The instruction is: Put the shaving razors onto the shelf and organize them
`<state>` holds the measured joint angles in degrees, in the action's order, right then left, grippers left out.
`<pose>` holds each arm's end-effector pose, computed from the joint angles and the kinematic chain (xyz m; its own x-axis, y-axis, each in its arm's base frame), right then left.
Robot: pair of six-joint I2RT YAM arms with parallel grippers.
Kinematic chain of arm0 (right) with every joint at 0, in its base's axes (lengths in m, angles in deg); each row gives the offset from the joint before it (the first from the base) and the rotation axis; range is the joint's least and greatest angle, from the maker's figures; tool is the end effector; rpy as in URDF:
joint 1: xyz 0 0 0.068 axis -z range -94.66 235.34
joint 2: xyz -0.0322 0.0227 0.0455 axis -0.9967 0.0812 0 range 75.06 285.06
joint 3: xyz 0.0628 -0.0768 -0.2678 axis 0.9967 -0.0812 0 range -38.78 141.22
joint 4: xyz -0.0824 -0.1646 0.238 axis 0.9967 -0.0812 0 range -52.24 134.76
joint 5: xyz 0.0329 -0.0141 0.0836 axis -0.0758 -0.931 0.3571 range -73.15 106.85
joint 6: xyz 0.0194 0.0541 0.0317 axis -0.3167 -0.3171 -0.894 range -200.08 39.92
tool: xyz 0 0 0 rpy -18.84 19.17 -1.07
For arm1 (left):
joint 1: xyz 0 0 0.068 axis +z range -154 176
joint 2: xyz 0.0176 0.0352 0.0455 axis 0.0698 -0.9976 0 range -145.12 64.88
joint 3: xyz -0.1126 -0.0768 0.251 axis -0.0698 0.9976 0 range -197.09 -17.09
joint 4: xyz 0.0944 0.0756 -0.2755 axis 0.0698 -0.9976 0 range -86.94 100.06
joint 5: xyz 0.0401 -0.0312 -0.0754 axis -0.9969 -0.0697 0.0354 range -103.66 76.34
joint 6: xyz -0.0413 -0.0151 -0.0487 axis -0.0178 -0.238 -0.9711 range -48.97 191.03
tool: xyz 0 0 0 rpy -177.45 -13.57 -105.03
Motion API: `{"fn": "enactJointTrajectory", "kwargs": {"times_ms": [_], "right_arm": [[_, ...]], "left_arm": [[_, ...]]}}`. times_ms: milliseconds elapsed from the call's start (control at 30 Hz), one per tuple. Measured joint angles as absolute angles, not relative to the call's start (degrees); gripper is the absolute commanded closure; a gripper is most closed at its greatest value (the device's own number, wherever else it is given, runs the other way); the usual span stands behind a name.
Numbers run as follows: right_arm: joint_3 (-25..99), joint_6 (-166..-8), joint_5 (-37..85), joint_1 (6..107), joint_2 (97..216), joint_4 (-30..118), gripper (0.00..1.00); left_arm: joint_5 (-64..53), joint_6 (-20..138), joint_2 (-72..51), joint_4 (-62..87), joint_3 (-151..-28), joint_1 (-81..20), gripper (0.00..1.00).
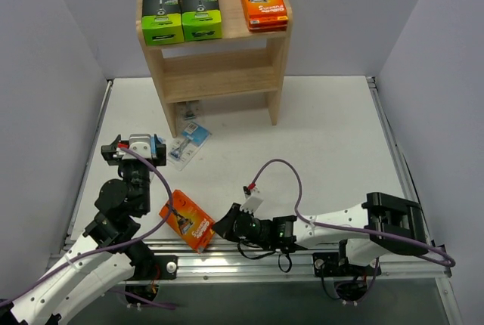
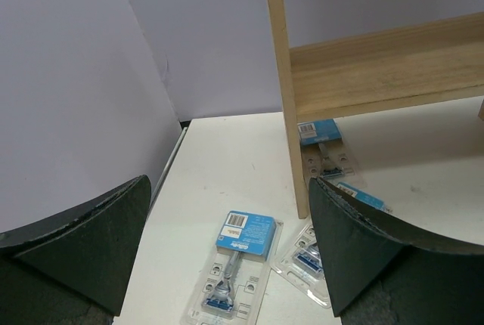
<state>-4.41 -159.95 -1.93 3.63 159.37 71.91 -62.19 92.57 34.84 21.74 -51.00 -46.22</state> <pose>0.0650 0.3303 0.1608 -0.8900 0.3561 -0.2847 -0.1021 0.4530 0.8857 0.1492 -0.0830 0.3605 0.1519 0.1906 -0.9698 -0.1563 0.9735 0.1669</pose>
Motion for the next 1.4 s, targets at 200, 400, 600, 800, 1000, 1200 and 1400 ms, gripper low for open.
{"fn": "enactJointTrajectory", "kwargs": {"times_ms": [200, 400, 600, 800, 1000, 1200, 1400], "right_arm": [[-6.5, -161.2, -4.2, 5.1, 150.8, 70.4, 1.00], [-10.1, -166.1, -10.2, 5.1, 141.6, 65.9, 1.00], [-10.4, -170.7, -18.9, 5.1, 134.4, 57.2, 1.00], [-8.1, -174.3, -25.8, 5.1, 134.0, 49.4, 1.00], [-4.6, -177.2, -29.6, 5.5, 137.1, 46.3, 1.00], [-4.2, -177.1, -30.2, 8.2, 138.4, 47.1, 1.00], [-4.2, -174.7, -29.6, 11.6, 138.4, 50.3, 1.00]], "left_arm": [[-59.3, 92.6, 34.4, 19.2, -51.8, -47.2, 0.06], [-53.8, 92.6, 31.5, 12.2, -56.9, -52.1, 0.06], [-42.1, 89.1, 27.6, -3.6, -66.2, -54.7, 0.06], [-23.8, 84.3, 25.2, -19.2, -72.3, -55.7, 0.06], [-15.9, 82.8, 20.7, -26.2, -73.3, -60.2, 0.06], [-15.5, 82.2, 14.9, -28.4, -73.3, -66.8, 0.06], [-18.5, 82.9, 10.4, -28.2, -73.1, -72.0, 0.05]]}}
